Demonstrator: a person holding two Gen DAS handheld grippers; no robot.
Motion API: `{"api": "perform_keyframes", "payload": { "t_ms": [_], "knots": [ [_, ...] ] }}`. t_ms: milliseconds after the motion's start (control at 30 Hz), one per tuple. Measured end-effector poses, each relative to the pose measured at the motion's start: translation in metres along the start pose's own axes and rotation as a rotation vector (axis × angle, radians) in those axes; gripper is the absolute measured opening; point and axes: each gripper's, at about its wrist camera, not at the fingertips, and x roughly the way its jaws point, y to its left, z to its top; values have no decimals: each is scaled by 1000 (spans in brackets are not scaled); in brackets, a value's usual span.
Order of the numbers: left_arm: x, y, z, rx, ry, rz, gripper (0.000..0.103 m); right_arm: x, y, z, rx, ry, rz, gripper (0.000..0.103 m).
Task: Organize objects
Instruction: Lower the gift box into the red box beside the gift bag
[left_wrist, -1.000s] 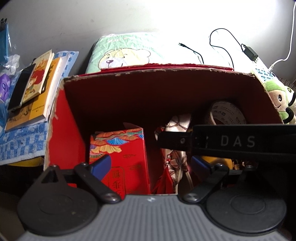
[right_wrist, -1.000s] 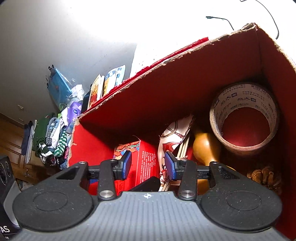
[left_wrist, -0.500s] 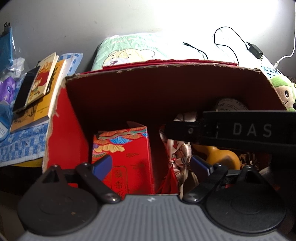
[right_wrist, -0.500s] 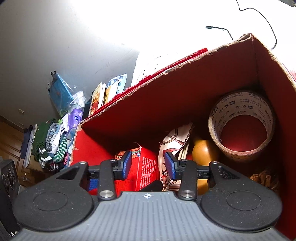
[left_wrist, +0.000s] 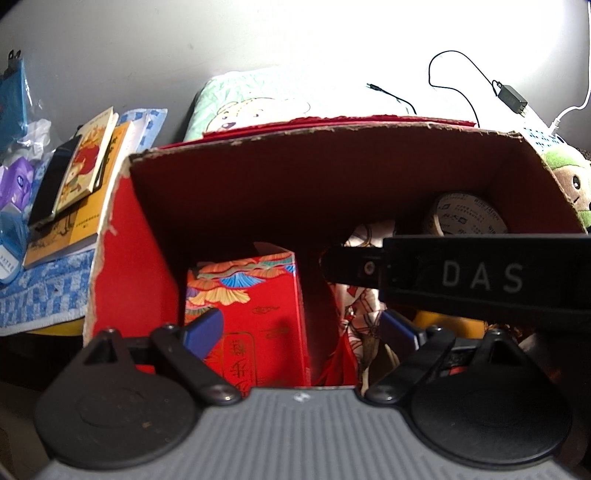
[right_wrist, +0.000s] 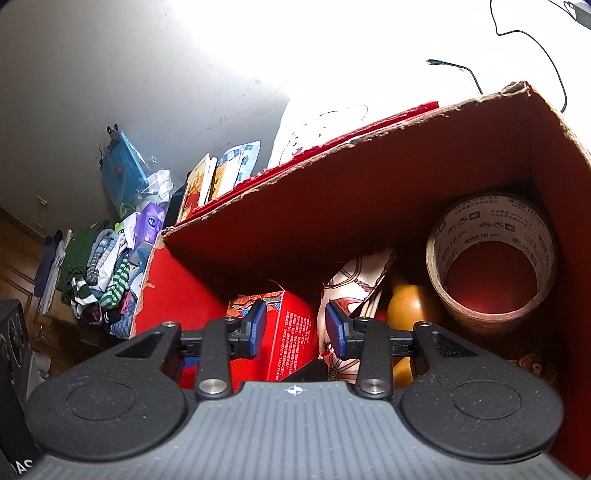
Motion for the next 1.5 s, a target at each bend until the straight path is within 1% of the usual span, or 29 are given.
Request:
{"api": "perform_keyframes", "payload": {
  "t_ms": [200, 400, 567, 867, 1033, 1500],
  "knots": [
    [0, -2, -1, 7, -15, 16, 92, 0, 2, 0, -11, -3, -1, 39],
    [0, -2, 0, 8, -13, 21, 92, -1, 4, -1, -30, -14, 6, 39],
    [0, -6, -2, 25, -23, 42, 92, -3, 4, -1, -37, -19, 6, 38],
    [-2, -7, -4, 38, -40, 54, 92, -6, 5, -3, -48, -44, 5, 38],
    [-2, -7, -3, 37, -35, 55, 92, -6, 5, -3, -51, -52, -2, 38],
    [-4, -8, -4, 29, -61, 88, 91, -7, 8, -4, -82, -73, 27, 37]
  ]
}}
